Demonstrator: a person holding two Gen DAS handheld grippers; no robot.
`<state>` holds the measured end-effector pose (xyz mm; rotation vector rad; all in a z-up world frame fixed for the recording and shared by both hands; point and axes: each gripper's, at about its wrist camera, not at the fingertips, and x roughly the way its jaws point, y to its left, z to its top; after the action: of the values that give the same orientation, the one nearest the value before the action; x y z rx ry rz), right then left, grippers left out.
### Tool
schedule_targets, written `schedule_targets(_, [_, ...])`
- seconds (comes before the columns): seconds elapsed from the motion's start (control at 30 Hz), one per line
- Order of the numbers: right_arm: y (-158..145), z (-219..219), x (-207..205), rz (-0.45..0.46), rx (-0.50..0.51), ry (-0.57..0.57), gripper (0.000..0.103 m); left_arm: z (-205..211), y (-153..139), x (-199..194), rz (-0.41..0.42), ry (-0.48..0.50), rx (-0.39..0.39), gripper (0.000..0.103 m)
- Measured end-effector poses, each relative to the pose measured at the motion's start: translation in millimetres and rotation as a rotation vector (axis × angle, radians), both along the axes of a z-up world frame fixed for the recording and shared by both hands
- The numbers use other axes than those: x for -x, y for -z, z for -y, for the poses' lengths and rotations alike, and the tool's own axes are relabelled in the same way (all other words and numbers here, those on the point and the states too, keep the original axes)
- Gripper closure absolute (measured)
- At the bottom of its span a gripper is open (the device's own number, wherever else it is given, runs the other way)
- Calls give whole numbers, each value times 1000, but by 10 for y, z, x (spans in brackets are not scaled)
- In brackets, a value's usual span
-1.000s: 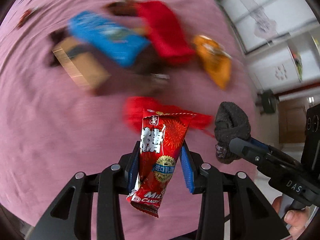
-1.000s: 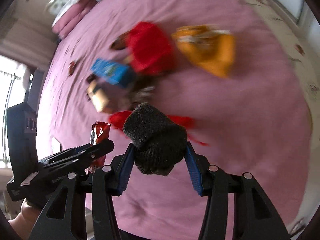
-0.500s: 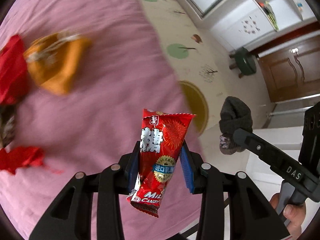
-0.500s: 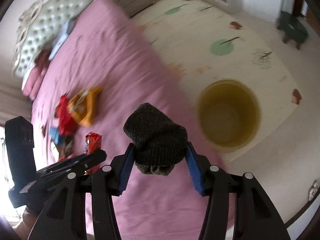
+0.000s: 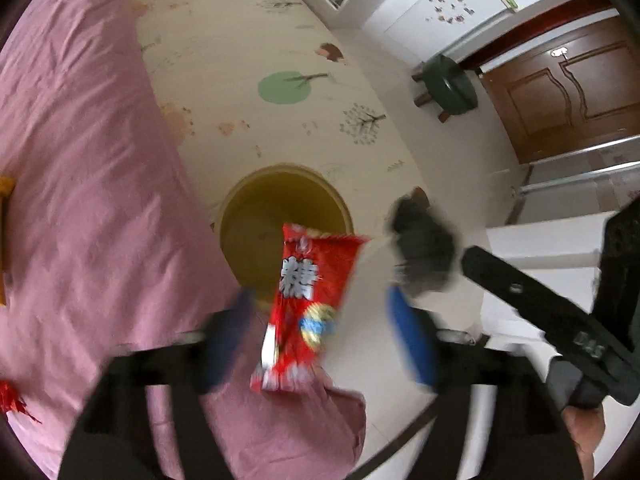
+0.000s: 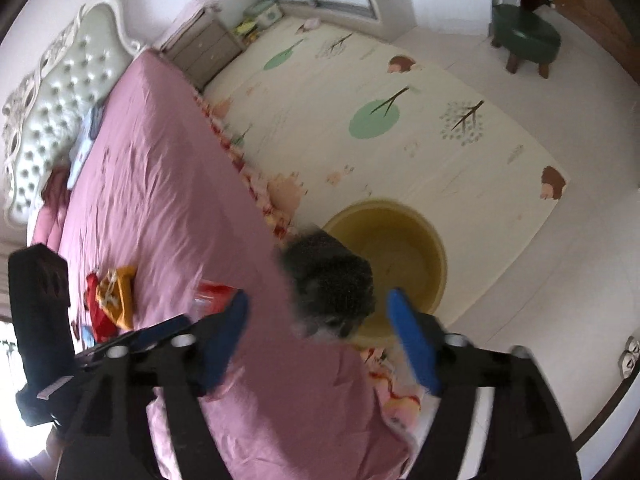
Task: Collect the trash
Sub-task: 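Carry both items over the yellow bin and open both tools to drop them, then return to the bed and grasp the red cloth with the left tool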
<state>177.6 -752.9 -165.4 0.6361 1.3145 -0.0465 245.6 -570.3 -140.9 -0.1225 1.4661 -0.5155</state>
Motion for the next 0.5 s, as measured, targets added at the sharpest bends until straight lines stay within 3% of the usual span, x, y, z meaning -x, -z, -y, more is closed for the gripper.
schedule_targets(0.27, [-31, 66, -42, 11, -11, 3, 28, -85, -28, -40, -3, -9, -21, 18])
schedule_targets(0.5, [-191, -484, -200, 49, -37, -128, 28, -670, -95, 70, 7, -77, -56, 18])
